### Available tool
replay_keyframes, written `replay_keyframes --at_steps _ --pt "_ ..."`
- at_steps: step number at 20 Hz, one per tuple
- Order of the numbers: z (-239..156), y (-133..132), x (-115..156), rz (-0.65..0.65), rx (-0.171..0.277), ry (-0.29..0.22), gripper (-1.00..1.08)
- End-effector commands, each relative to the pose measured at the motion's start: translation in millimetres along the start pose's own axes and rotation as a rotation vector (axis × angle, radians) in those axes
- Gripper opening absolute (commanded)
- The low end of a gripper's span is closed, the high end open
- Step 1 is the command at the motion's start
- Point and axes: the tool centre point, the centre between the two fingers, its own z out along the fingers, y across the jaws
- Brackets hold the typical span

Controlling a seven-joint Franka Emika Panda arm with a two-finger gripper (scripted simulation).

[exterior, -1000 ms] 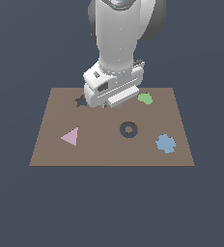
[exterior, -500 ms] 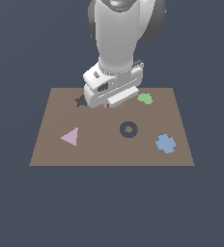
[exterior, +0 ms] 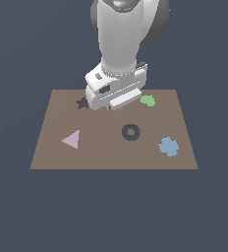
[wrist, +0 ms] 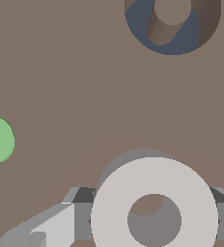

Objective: Insert a designated object into the corresponding slot on a board.

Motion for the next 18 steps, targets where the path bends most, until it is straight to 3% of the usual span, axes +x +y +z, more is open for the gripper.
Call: replay_keyframes --at_steps 1,10,18 --pt "-0.3 -1.5 2.5 0.02 0.0 0.0 -1.0" --pt "-1.7 -7.9 18.1 0.172 0.0 0.001 -1.0" --pt "-3.8 -12.7 43.7 0.406 0.0 0.001 -1.0"
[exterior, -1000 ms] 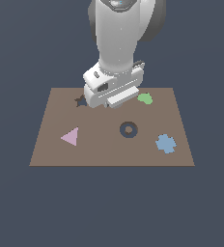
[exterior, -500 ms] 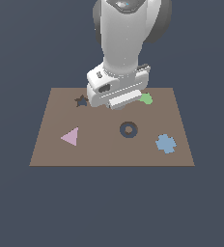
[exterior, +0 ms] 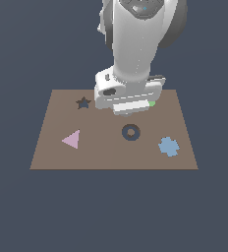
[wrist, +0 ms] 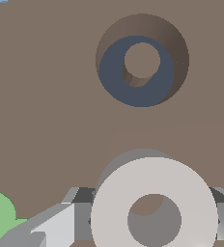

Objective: Insert a designated object into the corresponding slot on a board.

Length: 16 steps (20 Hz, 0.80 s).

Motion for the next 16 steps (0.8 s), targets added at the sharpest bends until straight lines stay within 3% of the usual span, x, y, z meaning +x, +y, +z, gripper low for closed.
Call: replay_keyframes --at_steps 1,16 --pt "-1.0 -4.2 8.9 0.087 0.0 0.001 -1.0" --pt "-5.4 -9.1 65.5 0.602 0.0 0.0 -1.0"
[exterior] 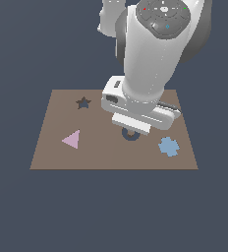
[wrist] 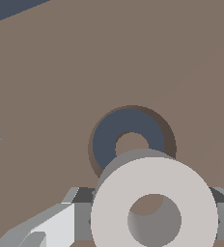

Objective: Insert a designated object into the corresponding slot on a board.

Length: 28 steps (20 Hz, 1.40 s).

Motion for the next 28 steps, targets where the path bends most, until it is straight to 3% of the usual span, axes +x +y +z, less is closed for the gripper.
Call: replay_keyframes --at_steps 1,11,24,25,28 --pt "-0.8 -2.6 7.2 0.068 0.0 0.0 -1.0" --pt "-1.9 -6.0 25.0 0.228 0.0 0.0 -1.0" --pt "8.1 -6.2 27.5 0.25 0.0 -0.001 -1.0" --pt "8.1 -6.2 27.5 0.25 0.0 -0.001 1.0" --pt "8.1 -6.2 27.5 0.25 0.0 -0.001 1.0"
